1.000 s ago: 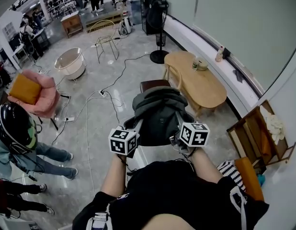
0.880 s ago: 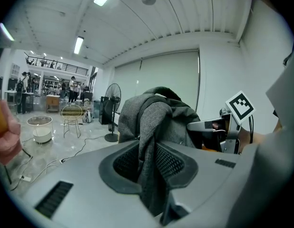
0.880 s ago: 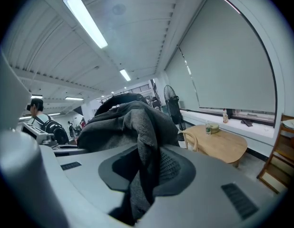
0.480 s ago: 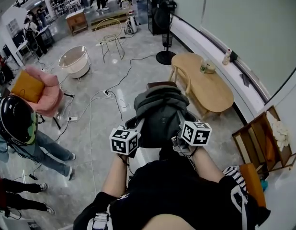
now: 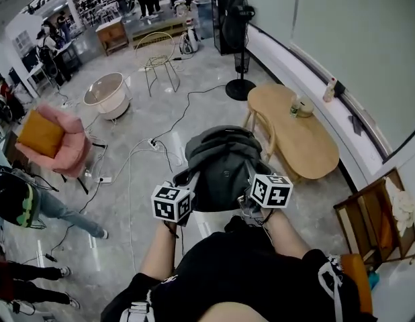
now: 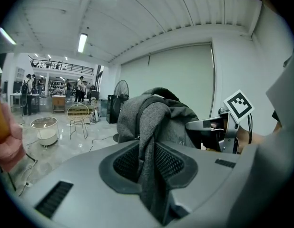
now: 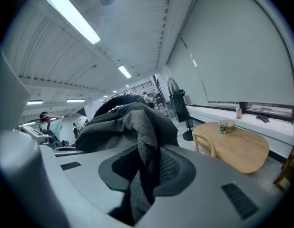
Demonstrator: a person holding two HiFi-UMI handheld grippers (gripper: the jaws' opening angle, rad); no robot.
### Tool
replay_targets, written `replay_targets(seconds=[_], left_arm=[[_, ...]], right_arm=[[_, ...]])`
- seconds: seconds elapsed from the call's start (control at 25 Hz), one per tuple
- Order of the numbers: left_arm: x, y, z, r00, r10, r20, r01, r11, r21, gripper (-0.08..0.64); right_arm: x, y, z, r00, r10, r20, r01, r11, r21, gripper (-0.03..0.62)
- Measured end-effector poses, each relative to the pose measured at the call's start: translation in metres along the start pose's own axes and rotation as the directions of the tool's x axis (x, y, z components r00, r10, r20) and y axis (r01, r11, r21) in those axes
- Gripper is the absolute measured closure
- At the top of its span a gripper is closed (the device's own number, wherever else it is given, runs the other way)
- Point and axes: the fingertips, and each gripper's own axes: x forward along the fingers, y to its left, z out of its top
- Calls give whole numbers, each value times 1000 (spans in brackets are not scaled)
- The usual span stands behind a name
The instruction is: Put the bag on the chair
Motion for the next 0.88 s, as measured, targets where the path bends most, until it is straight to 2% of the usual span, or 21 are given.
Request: replay_targets(seconds=[0.44,0.68,0.88], left_arm=[[234,89,101,995,-12,-99,9,1000,-27,466],[326,129,142,995,-12,-100,8,999,-45,466],[382,144,155,993,-44,-111,39,998,-48,466]], right_arm=[[201,-124,120,998,18,-56,-16,999,38,500],[279,-169,169,998,27,-64,-25,999,30,502],[316,-202,185,998,-6,-68,9,999,45,501]])
